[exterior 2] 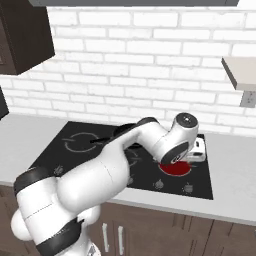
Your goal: Turn off the front right burner of the stove.
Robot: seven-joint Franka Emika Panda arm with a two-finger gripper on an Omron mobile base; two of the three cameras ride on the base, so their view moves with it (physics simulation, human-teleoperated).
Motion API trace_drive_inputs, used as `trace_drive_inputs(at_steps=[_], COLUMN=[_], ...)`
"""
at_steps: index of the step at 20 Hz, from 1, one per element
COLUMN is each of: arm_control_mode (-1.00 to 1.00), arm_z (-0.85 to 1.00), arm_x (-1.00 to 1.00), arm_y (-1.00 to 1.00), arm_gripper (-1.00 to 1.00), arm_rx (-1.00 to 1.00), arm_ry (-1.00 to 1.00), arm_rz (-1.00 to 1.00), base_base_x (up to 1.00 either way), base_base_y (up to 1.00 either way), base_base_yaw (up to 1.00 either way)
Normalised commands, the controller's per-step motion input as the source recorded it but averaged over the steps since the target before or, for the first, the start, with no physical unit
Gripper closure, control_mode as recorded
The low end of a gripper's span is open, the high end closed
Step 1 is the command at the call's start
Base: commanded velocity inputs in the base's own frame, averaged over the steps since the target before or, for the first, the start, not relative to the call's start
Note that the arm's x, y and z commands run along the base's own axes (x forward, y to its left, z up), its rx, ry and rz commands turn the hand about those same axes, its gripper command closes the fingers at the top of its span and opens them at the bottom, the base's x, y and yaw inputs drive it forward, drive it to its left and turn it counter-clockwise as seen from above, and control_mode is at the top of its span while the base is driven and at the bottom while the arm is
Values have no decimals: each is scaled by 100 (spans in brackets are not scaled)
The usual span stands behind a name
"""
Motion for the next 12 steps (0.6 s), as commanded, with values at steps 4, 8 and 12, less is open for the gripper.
trace_drive_inputs(at_steps=[4, 8, 12], arm_control_mode=[-100, -100, -100], arm_z=[-50, -50, -48], arm_x=[36, 30, 21], arm_y=[-13, 0, 11], arm_gripper=[-100, -100, -100], arm_rx=[-22, -27, -28], arm_ry=[10, 20, 22], arm_rz=[31, 33, 28], base_base_x=[0, 0, 0], base_base_y=[0, 0, 0], base_base_yaw=[0, 0, 0])
